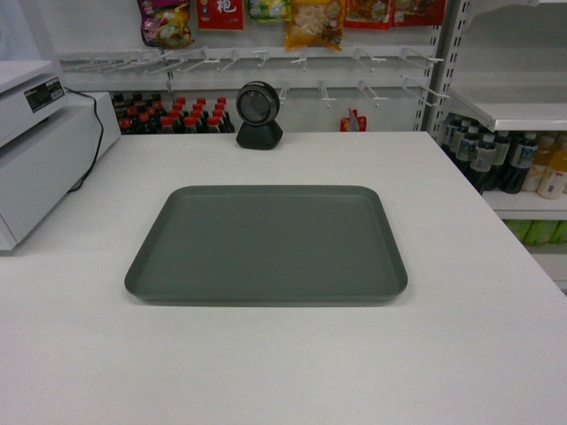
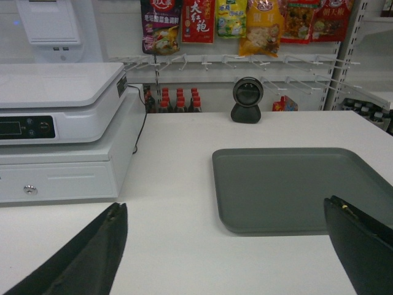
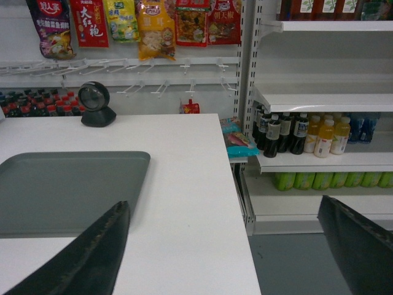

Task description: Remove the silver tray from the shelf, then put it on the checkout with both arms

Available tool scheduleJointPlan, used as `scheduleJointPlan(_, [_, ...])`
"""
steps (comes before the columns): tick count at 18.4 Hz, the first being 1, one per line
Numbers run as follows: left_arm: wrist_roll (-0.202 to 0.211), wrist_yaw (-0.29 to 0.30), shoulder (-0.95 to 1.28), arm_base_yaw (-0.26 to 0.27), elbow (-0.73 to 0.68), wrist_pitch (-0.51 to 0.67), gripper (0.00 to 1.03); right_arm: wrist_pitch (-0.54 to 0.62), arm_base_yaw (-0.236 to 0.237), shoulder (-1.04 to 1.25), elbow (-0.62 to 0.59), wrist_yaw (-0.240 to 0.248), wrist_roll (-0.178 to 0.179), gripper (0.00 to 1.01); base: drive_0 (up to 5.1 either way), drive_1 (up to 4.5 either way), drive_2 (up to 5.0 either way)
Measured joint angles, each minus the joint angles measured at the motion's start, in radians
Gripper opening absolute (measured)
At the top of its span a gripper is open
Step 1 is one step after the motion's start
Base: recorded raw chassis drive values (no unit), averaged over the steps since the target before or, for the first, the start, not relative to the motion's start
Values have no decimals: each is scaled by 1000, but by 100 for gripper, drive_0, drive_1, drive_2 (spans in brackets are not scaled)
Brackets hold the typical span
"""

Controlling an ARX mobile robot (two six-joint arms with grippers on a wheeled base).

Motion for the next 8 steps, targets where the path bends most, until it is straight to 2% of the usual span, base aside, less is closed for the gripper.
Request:
scheduleJointPlan(1, [0, 0, 0, 0, 0, 0, 99, 0, 0, 0, 0, 0, 0, 100, 0, 0, 0])
scheduleJointPlan(2, [0, 0, 0, 0, 0, 0, 97, 0, 0, 0, 0, 0, 0, 97, 0, 0, 0])
scheduleJointPlan(8, [0, 0, 0, 0, 0, 0, 98, 0, 0, 0, 0, 0, 0, 98, 0, 0, 0])
